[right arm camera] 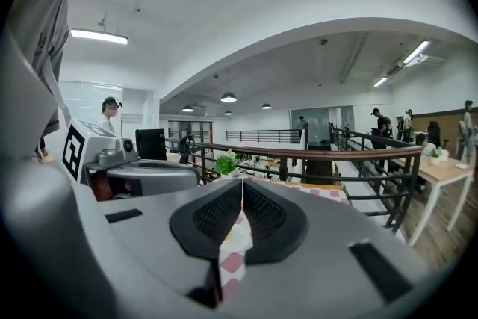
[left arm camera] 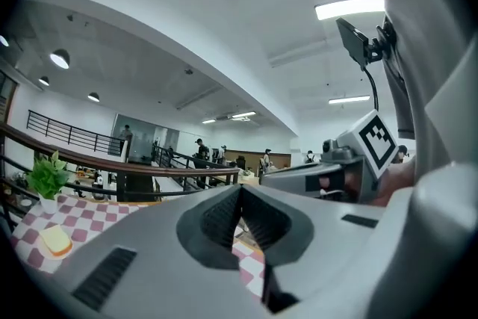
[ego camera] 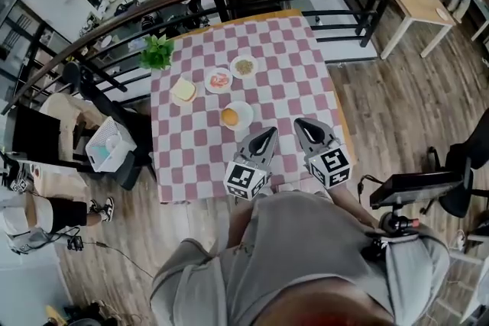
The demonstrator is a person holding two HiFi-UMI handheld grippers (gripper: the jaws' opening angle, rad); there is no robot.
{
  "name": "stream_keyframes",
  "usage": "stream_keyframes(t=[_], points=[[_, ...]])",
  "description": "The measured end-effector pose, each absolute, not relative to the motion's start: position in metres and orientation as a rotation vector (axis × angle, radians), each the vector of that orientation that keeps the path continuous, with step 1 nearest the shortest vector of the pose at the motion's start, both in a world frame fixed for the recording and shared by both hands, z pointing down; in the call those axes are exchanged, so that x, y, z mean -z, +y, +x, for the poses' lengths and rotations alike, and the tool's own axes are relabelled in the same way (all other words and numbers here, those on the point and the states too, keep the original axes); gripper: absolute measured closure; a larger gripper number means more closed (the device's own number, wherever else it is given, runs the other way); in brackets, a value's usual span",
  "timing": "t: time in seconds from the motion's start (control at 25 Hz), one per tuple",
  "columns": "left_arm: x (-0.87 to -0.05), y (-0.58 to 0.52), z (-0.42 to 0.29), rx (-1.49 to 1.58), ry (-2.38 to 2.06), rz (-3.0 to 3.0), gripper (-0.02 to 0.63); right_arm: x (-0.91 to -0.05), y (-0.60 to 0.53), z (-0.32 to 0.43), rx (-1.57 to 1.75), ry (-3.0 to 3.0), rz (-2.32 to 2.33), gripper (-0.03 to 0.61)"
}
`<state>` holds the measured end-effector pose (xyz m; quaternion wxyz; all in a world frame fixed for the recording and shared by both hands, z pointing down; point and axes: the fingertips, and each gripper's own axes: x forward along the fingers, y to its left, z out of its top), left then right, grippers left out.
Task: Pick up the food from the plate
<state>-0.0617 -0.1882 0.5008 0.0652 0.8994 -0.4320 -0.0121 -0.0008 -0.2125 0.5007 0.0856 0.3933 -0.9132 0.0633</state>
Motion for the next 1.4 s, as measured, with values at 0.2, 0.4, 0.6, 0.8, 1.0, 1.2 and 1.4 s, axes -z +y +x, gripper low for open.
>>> stream_keyframes(t=[0.2, 0.4, 0.6, 0.8, 1.0, 1.2, 1.4], points=[[-0.475, -0.193, -0.075, 0.117, -1.377, 2.722, 0.609, -0.493, -0.211, -0.016, -0.223, -2.778, 1.145, 0.563], [-0.467, -0.194, -0.103, 0.111, -1.530, 2.709, 0.609, -0.490, -0.210, -0.025, -0.194, -2.782, 1.148, 0.563], [-0.452, -0.196, -0.161, 0.167, -1.925, 2.562, 0.360, -0.499, -0.210, -0.017, -0.236, -2.761, 1.189, 0.563], [-0.449, -0.201, -0.176, 0.146, -1.941, 2.594, 0.342, -0.501, -0.209, -0.011, -0.248, -2.738, 1.239, 0.563], [-0.456, -0.202, -0.182, 0.109, -1.937, 2.605, 0.342, -0.505, -0.205, -0.005, -0.252, -2.706, 1.260, 0.563], [-0.484, -0.204, -0.201, 0.027, -1.965, 2.514, 0.342, -0.508, -0.198, -0.002, -0.255, -2.681, 1.275, 0.563], [-0.531, -0.220, -0.218, -0.087, -1.882, 2.426, 0.342, -0.515, -0.189, -0.002, -0.263, -2.659, 1.263, 0.563]])
